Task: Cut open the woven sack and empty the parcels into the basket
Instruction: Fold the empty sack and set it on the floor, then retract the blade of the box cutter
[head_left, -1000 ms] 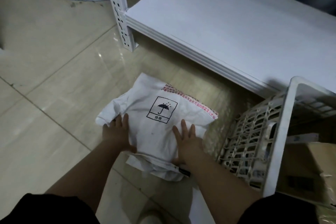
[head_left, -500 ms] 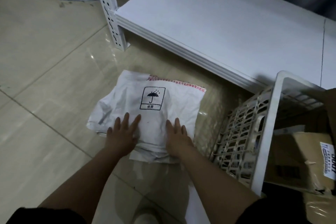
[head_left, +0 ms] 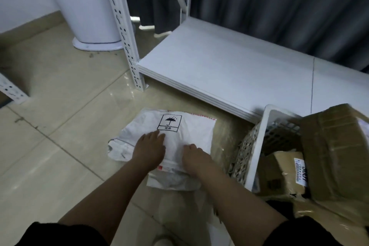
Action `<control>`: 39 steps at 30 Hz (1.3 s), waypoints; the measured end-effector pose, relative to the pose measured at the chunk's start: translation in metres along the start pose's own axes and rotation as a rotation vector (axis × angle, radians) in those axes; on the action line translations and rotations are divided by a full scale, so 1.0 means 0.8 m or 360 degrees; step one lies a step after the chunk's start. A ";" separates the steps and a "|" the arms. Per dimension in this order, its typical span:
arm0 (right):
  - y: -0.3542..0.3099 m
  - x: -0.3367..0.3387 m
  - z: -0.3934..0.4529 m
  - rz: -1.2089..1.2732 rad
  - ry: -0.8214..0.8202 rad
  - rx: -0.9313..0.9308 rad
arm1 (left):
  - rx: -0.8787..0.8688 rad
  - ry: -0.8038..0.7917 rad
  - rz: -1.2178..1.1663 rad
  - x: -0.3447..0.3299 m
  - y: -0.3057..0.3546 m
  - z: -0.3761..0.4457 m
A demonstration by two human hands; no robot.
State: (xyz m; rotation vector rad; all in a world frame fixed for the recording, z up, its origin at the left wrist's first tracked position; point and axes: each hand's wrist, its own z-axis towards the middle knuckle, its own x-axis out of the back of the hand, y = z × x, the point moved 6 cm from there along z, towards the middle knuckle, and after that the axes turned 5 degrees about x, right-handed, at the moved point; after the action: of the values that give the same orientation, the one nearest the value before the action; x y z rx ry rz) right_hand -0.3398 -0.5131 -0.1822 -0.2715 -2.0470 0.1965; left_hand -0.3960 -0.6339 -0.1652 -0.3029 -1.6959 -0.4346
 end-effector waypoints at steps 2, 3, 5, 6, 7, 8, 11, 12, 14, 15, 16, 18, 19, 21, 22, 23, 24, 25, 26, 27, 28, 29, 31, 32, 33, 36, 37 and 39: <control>-0.006 0.024 -0.021 -0.0011 -0.0019 0.0011 | 0.0013 -0.0037 0.0106 0.027 0.012 -0.002; -0.009 0.039 -0.033 -0.0014 0.0000 0.0019 | 0.0023 -0.0069 0.0159 0.041 0.019 -0.004; -0.015 0.065 -0.056 -0.0023 0.0044 0.0023 | 0.0094 -0.0144 0.0153 0.068 0.032 -0.009; -0.016 0.079 -0.071 -0.0029 0.0064 0.0016 | 0.0144 -0.0165 0.0092 0.085 0.040 -0.014; -0.017 0.094 -0.084 -0.0030 0.0083 0.0006 | 0.0189 -0.0196 0.0000 0.102 0.047 -0.020; -0.016 0.108 -0.101 -0.0020 0.0099 -0.0010 | 0.0223 -0.0226 -0.0093 0.121 0.058 -0.029; -0.013 0.144 -0.153 0.0035 0.0131 -0.0063 | 0.0276 -0.0335 -0.0248 0.166 0.091 -0.052; -0.013 0.155 -0.173 0.0036 0.0137 -0.0073 | 0.0280 -0.0376 -0.0263 0.179 0.104 -0.061; -0.011 0.173 -0.218 0.0037 0.0167 -0.0100 | 0.0283 -0.0430 -0.0269 0.204 0.133 -0.083; -0.008 0.185 -0.235 0.0047 0.0206 -0.0124 | 0.0284 -0.0432 -0.0268 0.218 0.147 -0.091; -0.003 0.198 -0.258 0.0058 0.0251 -0.0151 | 0.0275 -0.0418 -0.0259 0.235 0.164 -0.104; 0.009 0.220 -0.305 0.0072 0.0334 -0.0208 | 0.0222 -0.0403 -0.0255 0.265 0.199 -0.132; 0.017 0.228 -0.327 0.0066 0.0364 -0.0242 | 0.0197 -0.0401 -0.0266 0.276 0.216 -0.145; 0.037 0.244 -0.372 0.0093 0.0425 -0.0329 | 0.0112 -0.0389 -0.0283 0.293 0.256 -0.166; 0.047 0.250 -0.397 0.0120 0.0452 -0.0371 | 0.0061 -0.0379 -0.0277 0.300 0.276 -0.178; 0.060 0.253 -0.422 0.0147 0.0485 -0.0411 | 0.0015 -0.0380 -0.0263 0.307 0.299 -0.192; 0.072 0.256 -0.447 0.0169 0.0518 -0.0448 | -0.0016 -0.0365 -0.0248 0.313 0.322 -0.206; 0.085 0.257 -0.466 0.0189 0.0552 -0.0480 | -0.0042 -0.0351 -0.0241 0.318 0.341 -0.216; 0.101 0.257 -0.490 0.0203 0.0577 -0.0526 | -0.0104 -0.0331 -0.0240 0.322 0.368 -0.227; 0.116 0.255 -0.511 0.0211 0.0588 -0.0572 | -0.0157 -0.0321 -0.0238 0.324 0.391 -0.236; 0.134 0.250 -0.533 0.0220 0.0593 -0.0634 | -0.0199 -0.0310 -0.0239 0.325 0.415 -0.246; 0.152 0.246 -0.554 0.0225 0.0596 -0.0693 | -0.0226 -0.0297 -0.0223 0.325 0.439 -0.254; 0.189 0.237 -0.590 0.0266 0.0611 -0.0794 | -0.0282 -0.0295 -0.0167 0.321 0.484 -0.269; 0.206 0.233 -0.606 0.0302 0.0616 -0.0827 | -0.0320 -0.0308 -0.0139 0.319 0.506 -0.278; 0.225 0.228 -0.622 0.0344 0.0621 -0.0856 | -0.0360 -0.0323 -0.0123 0.316 0.529 -0.286; 0.282 0.212 -0.661 0.0407 0.0581 -0.0967 | -0.0471 -0.0368 -0.0132 0.297 0.592 -0.300; 0.302 0.206 -0.672 0.0411 0.0560 -0.1003 | -0.0498 -0.0386 -0.0128 0.288 0.611 -0.303; 0.344 0.189 -0.694 0.0424 0.0518 -0.1072 | -0.0540 -0.0421 -0.0131 0.266 0.650 -0.307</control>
State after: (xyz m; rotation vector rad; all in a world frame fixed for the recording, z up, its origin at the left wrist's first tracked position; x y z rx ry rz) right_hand 0.1107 -0.1936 0.1366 -0.9304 -1.6882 -0.3668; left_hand 0.0116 -0.2886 0.1362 -0.5590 -1.8941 -0.7735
